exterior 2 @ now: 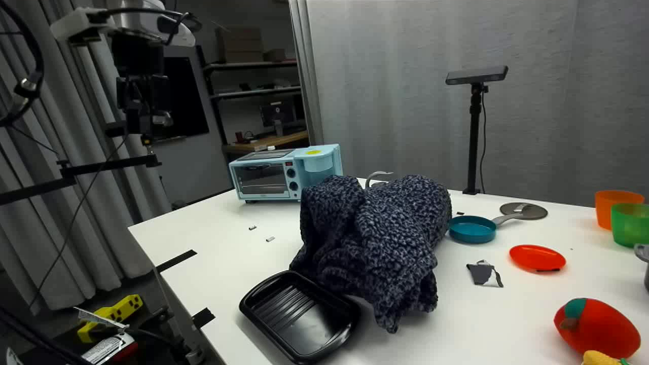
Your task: Straighten the cloth
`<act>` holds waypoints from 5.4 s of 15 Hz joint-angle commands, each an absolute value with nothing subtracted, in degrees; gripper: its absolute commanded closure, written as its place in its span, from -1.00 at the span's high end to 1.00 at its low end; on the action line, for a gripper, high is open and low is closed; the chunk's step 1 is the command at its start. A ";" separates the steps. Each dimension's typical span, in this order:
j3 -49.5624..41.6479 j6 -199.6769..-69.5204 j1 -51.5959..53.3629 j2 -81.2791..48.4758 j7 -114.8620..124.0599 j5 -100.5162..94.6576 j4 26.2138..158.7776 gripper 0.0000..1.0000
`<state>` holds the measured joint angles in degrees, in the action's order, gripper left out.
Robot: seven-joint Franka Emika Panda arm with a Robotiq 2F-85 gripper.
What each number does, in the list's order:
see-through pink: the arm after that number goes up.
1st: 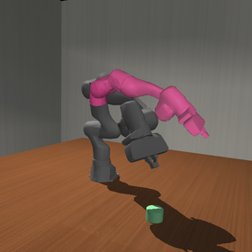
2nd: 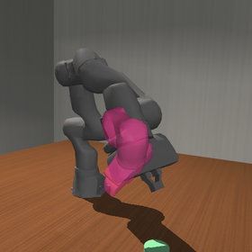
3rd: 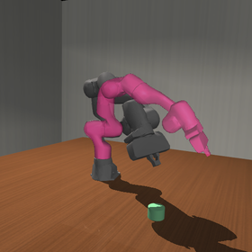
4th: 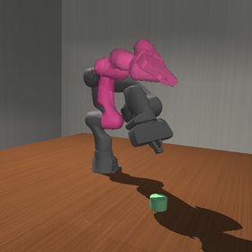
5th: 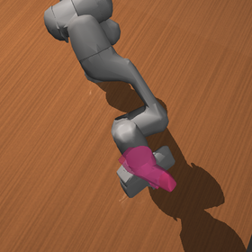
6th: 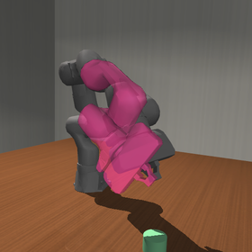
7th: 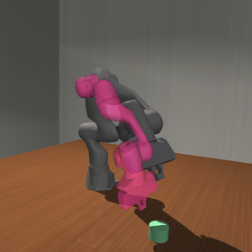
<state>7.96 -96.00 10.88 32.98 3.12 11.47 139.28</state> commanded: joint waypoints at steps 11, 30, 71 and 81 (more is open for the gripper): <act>8.39 -95.87 10.36 32.95 2.92 11.66 139.18 1.00; 13.79 -108.06 9.68 25.31 9.68 7.97 140.77 1.00; -1.05 -131.36 -1.65 4.29 5.63 -0.86 130.99 1.00; -3.78 -137.01 -2.09 -9.89 8.78 -9.56 121.42 1.00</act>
<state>-3.17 -136.96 -2.04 -6.57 8.15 -7.58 124.65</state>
